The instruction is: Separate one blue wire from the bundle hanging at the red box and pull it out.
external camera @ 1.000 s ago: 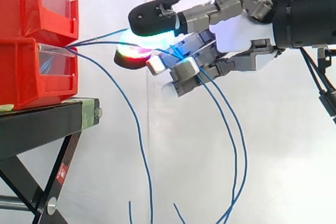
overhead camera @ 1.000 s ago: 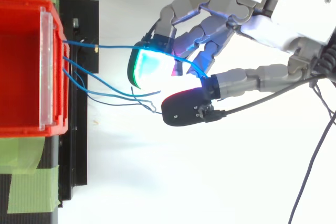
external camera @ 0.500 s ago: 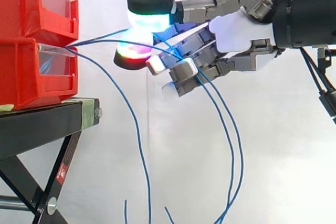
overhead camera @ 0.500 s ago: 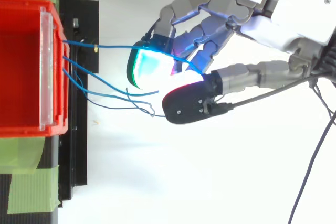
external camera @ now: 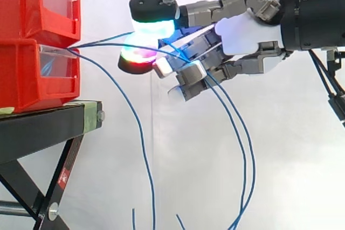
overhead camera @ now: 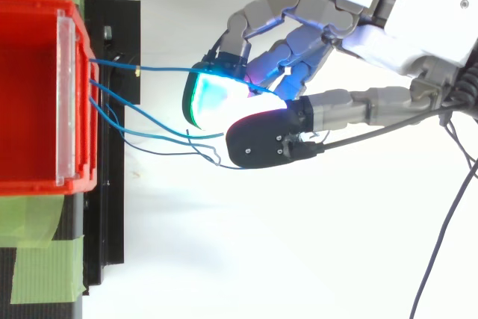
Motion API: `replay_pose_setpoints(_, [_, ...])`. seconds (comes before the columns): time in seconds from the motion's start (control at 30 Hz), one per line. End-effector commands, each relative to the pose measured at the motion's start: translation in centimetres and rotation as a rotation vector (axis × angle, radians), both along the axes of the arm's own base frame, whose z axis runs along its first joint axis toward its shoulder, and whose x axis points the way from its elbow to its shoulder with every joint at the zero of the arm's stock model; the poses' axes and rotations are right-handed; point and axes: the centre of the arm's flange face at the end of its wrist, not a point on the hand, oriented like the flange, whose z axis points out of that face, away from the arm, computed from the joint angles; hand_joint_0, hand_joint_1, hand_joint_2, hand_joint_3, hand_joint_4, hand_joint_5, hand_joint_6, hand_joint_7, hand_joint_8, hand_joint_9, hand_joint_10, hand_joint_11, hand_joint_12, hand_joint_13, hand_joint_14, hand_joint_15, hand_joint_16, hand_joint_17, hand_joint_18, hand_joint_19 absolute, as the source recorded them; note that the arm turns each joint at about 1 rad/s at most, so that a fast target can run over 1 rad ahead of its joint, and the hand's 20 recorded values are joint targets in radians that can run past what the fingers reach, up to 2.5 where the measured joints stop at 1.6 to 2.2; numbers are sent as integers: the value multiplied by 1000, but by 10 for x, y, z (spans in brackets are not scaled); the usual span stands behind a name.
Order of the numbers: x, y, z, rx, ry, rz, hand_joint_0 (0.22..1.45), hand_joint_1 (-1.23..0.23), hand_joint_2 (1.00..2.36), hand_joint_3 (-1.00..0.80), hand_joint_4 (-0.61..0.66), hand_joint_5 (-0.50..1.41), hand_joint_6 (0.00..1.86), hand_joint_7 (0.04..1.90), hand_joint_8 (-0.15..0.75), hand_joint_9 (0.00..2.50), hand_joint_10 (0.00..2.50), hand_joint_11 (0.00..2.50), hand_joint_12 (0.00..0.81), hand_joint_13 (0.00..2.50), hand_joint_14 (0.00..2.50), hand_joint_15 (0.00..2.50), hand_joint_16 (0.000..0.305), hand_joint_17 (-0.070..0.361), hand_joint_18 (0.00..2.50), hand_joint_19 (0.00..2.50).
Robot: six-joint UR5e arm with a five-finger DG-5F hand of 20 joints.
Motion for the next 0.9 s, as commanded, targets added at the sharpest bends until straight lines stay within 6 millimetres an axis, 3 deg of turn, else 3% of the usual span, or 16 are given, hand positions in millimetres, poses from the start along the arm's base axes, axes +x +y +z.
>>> replay_pose_setpoints(0.0, [0, 0, 1, -13, 5, -4, 639, -684, 1017, -276, 217, -219, 878, 870, 378, 958, 14, 1149, 407, 1404, 22, 1228, 58, 130, 822, 571])
replay_pose_setpoints(0.4, [-4, -7, 3, -146, 54, -67, 641, -688, 1018, -277, 220, -218, 878, 876, 378, 969, 16, 1152, 409, 1401, 21, 1226, 57, 129, 822, 569])
replay_pose_setpoints(0.87, [-25, -20, 54, -410, 98, -201, 644, -689, 1017, -277, 215, -217, 877, 883, 377, 969, 17, 1158, 406, 1397, 22, 1224, 57, 129, 819, 575])
